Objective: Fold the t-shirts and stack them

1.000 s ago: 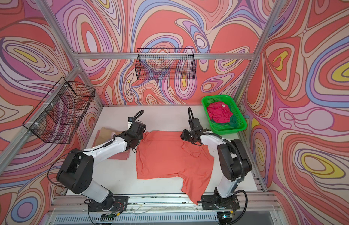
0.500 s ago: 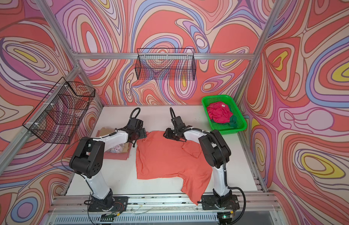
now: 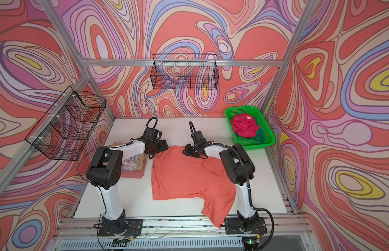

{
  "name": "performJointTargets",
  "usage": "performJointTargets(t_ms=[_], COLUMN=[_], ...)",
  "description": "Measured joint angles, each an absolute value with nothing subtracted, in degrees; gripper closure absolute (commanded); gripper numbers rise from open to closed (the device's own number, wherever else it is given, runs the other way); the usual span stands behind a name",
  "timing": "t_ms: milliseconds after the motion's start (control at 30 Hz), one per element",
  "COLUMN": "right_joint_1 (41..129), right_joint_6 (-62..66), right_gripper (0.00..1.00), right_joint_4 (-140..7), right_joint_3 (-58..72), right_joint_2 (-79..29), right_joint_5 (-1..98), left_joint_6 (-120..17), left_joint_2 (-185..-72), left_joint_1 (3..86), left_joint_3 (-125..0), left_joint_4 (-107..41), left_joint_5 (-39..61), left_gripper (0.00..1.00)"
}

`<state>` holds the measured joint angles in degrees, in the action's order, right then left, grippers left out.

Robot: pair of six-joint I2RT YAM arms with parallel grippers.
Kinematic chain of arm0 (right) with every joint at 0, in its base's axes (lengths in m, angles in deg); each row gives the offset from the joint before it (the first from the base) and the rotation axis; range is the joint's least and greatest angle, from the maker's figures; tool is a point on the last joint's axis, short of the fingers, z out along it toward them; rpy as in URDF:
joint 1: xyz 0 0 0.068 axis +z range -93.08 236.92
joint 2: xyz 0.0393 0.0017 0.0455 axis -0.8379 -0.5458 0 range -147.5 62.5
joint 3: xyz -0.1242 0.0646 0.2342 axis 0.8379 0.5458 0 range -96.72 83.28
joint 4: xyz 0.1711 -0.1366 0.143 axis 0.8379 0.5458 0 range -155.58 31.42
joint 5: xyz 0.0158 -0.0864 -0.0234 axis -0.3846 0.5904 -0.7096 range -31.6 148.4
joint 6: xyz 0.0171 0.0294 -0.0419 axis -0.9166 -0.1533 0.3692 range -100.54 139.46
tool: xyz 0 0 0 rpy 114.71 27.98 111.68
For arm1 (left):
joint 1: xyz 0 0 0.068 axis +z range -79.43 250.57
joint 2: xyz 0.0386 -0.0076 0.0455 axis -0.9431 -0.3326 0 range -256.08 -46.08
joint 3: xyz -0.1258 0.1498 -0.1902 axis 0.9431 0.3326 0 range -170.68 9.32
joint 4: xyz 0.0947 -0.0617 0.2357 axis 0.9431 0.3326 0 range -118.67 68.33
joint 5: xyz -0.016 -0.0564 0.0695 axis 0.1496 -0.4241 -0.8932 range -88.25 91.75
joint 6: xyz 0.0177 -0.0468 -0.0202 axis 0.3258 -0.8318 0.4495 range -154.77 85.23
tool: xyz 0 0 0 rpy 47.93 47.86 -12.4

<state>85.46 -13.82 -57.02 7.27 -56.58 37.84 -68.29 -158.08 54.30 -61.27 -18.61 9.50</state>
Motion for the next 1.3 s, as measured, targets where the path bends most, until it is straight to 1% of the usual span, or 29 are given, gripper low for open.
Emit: performJointTargets(t_ms=[33, 100, 133, 167, 233, 267, 300, 400, 433, 500, 600, 900, 1067, 1100, 1167, 1300], right_joint_1=[85.46, 85.46, 85.46, 85.46, 85.46, 85.46, 85.46, 85.46, 85.46, 85.48, 85.57, 85.87, 85.83, 85.81, 85.7, 85.2], right_joint_6=[-13.77, -13.58, -13.45, -13.34, -13.12, -13.01, -12.97, -12.73, -12.64, -12.51, -12.29, -11.68, -11.17, -11.0, -10.52, -10.02], right_gripper=[0.55, 0.55, 0.55, 0.55, 0.56, 0.56, 0.56, 0.56, 0.56, 0.56, 0.56, 0.56, 0.52, 0.52, 0.5, 0.48], right_joint_4=[-57.02, -57.02, -57.02, -57.02, -57.02, -57.04, -57.04, -57.06, -57.06, -57.06, -57.08, -57.3, -58.75, -59.05, -59.62, -58.75], right_joint_3=[7.27, 7.27, 7.27, 7.27, 7.29, 7.32, 7.32, 7.36, 7.38, 7.43, 7.47, 7.58, 8.87, 9.09, 9.68, 11.71], right_joint_2=[-56.58, -56.6, -56.6, -56.6, -56.6, -56.6, -56.6, -56.6, -56.6, -56.6, -56.6, -56.54, -55.95, -55.84, -55.42, -53.39], right_joint_5=[37.91, 38.0, 38.02, 38.04, 38.15, 38.26, 38.35, 38.54, 38.63, 39.05, 40.34, 45.36, 45.41, 45.19, 44.27, 42.11], left_joint_6=[-68.29, -68.48, -68.51, -68.51, -68.44, -68.42, -68.37, -67.76, -67.59, -67.08, -66.32, -65.77, -65.2, -65.18, -65.12, -64.96], left_joint_2=[-158.26, -158.76, -159.11, -159.42, -159.88, -160.03, -160.12, -160.23, -160.23, -160.23, -160.23, -162.11, -163.72, -163.72, -163.72, -163.72], left_joint_1=[54.34, 54.34, 54.34, 54.34, 54.34, 54.34, 54.34, 54.34, 54.34, 54.34, 54.34, 54.5, 54.37, 54.34, 54.34, 54.45], left_joint_3=[-61.33, -61.88, -62.16, -62.42, -63.04, -63.26, -63.41, -63.69, -63.82, -64.3, -65.48, -71.45, -73.35, -73.48, -73.53, -73.53], left_joint_4=[-18.61, -18.54, -18.56, -18.61, -18.15, -18.02, -17.76, -16.42, -15.77, -13.93, -11.07, -2.22, 0.91, 1.08, 1.63, 2.18], left_joint_5=[9.63, 10.0, 10.2, 10.38, 10.59, 10.68, 10.66, 10.03, 9.61, 8.04, 5.17, -1.4, -3.48, -3.66, -3.98, -4.88], left_gripper=[0.35, 0.49, 0.53, 0.55, 0.56, 0.59, 0.66, 0.82, 0.85, 0.94, 0.99, 1.0, 1.0, 0.97, 0.86, 0.68])
